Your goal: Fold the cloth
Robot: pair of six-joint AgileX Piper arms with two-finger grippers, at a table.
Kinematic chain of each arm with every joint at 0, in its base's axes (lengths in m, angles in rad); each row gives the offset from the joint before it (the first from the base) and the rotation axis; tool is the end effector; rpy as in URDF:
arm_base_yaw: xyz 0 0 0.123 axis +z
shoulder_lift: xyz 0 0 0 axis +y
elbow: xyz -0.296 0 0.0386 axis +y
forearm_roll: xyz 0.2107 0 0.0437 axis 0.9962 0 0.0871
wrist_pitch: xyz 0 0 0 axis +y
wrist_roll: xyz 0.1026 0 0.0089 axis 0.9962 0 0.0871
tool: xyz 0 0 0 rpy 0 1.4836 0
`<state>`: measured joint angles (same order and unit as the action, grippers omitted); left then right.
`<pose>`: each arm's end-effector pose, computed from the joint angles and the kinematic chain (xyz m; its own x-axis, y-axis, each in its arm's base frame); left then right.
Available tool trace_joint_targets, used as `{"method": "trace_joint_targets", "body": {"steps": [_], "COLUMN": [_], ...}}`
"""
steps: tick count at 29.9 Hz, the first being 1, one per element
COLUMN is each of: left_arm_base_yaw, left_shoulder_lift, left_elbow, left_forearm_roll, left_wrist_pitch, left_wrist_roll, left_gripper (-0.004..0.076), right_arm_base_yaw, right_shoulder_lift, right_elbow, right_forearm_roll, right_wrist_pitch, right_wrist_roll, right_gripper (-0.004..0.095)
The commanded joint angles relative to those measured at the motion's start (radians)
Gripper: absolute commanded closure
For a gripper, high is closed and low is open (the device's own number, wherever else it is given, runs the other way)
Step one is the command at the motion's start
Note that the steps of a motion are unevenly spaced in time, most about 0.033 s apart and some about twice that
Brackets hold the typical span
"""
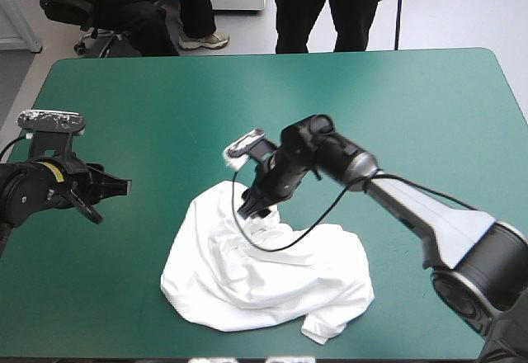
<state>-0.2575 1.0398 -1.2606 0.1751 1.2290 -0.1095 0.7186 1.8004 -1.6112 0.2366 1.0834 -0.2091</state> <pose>0.1409 -0.0196 0.4059 -0.7739 0.1525 -0.6147 0.1158 0.9883 0.0994 0.2562 0.2524 0.3128 -0.6229 -0.6702 -0.4034 -0.7681 0.6219 0.1528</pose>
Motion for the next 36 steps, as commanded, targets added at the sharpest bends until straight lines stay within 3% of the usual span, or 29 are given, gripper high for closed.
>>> {"method": "trace_joint_targets", "body": {"steps": [1,6,13,17,25,36], "left_arm_base_yaw": [-0.001,-0.001,-0.001,-0.003,-0.028,-0.145], "left_shoulder_lift": [-0.011,0.038,0.168,0.201,0.203,0.308], "left_elbow": [-0.023,-0.023,-0.01,0.087,0.311,0.428], "left_forearm_roll": [-0.033,-0.157,-0.252,-0.251,-0.355,-0.268], "left_wrist_pitch": [0.025,0.063,0.063,0.052,-0.13,-0.289], "left_wrist_roll": [0.064,0.099,0.15,0.165,0.167,0.074], "left_gripper": [0.0398,0.0296,0.0291,0.0291,0.0291,0.0293], "right_arm_base_yaw": [-0.109,-0.233,-0.277,-0.277,-0.277,-0.277], "right_shoulder_lift": [-0.129,-0.283,-0.499,-0.572,-0.589,-0.589], "right_elbow": [-0.009,0.127,0.357,0.404,0.405,0.405], "right_forearm_roll": [0.006,0.006,-0.055,-0.113,-0.127,-0.126], "right_wrist_pitch": [0.066,0.07,0.065,0.048,0.018,0.022], "right_wrist_roll": [0.003,-0.002,0.033,0.088,0.13,0.149], "right_gripper": [0.0304,0.0327,0.0347,0.035,0.0351,0.0386]}}
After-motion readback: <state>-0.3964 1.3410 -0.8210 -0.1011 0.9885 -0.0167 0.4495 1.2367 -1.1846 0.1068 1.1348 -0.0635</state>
